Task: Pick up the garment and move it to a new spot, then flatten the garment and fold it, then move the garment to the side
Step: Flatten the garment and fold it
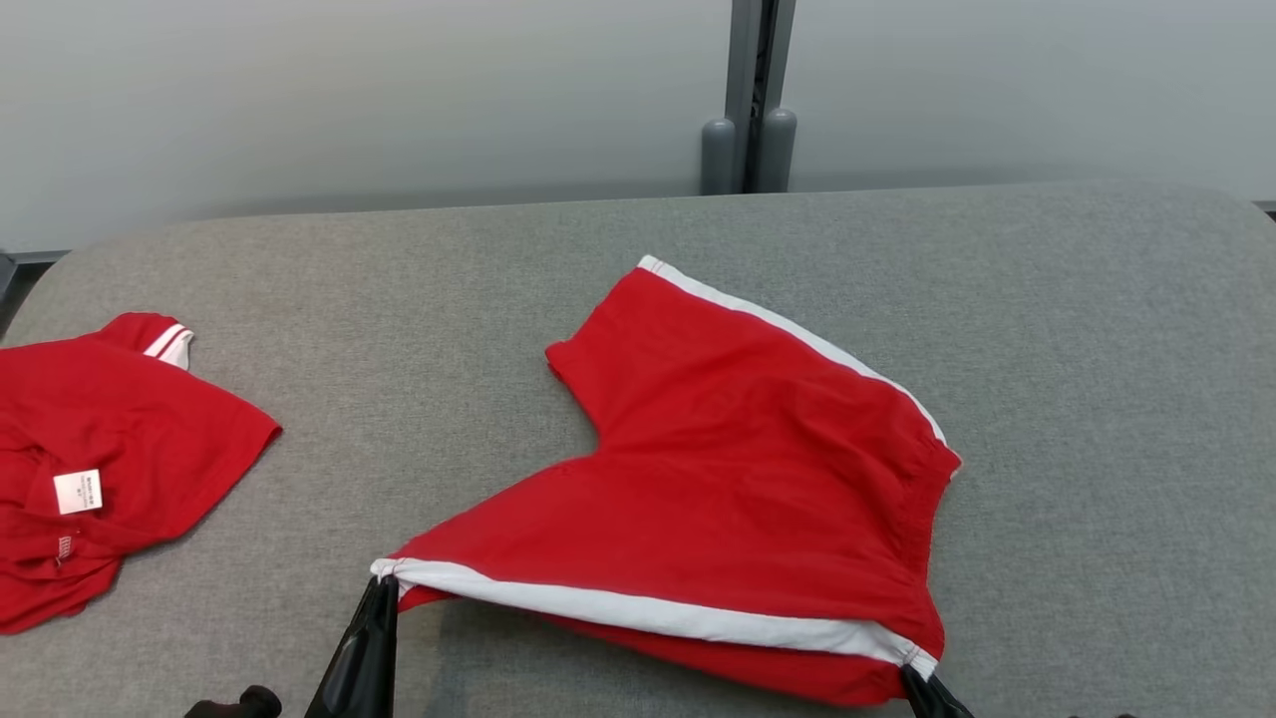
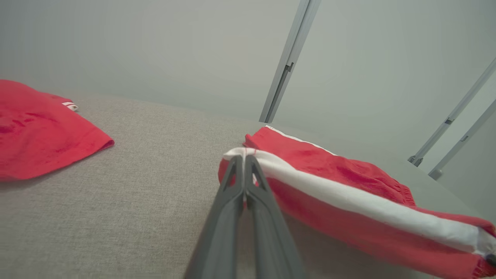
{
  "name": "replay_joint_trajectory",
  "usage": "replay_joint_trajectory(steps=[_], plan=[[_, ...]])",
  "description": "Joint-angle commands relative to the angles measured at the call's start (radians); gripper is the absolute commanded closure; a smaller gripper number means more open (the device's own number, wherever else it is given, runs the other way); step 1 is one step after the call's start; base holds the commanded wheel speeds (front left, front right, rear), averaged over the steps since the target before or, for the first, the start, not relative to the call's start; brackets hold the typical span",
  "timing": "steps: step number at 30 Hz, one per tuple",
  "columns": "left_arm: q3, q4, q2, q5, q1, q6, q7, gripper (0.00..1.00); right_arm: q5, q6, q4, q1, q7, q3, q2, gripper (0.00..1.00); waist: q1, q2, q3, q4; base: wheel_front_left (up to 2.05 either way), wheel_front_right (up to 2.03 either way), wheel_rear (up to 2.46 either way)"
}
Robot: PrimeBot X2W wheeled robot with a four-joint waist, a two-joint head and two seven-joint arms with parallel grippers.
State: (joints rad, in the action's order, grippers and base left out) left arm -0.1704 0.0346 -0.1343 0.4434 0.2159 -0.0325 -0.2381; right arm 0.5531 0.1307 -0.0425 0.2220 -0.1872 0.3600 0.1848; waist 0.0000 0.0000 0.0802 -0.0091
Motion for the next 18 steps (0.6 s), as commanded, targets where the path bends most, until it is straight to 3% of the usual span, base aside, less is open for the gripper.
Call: replay_joint_trajectory(steps=[1, 12, 18], plan=[[0.001, 0.012, -0.001, 0.004, 0.006, 0.008, 0.001, 1.00, -0.013, 0.000, 0.016, 0.023, 0.015, -0.018, -0.001, 1.00, 0.0000, 0.0000, -0.006, 0.007, 0.00, 0.00, 0.00], [-0.011, 0.048, -0.039, -0.019, -0.070, -0.002, 0.038, 1.00, -0.046, 0.000, 0.080, 0.017, 0.071, -0.066, -0.048, 1.00, 0.0000, 0.0000, 0.025, -0.007, 0.00, 0.00, 0.00], [-0.037, 0.028, -0.079, -0.053, -0.276, -0.040, 0.081, 1.00, -0.033, 0.000, 0.103, -0.095, 0.073, -0.068, -0.070, 1.00, 0.0000, 0.0000, 0.129, -0.047, 0.00, 0.00, 0.00]])
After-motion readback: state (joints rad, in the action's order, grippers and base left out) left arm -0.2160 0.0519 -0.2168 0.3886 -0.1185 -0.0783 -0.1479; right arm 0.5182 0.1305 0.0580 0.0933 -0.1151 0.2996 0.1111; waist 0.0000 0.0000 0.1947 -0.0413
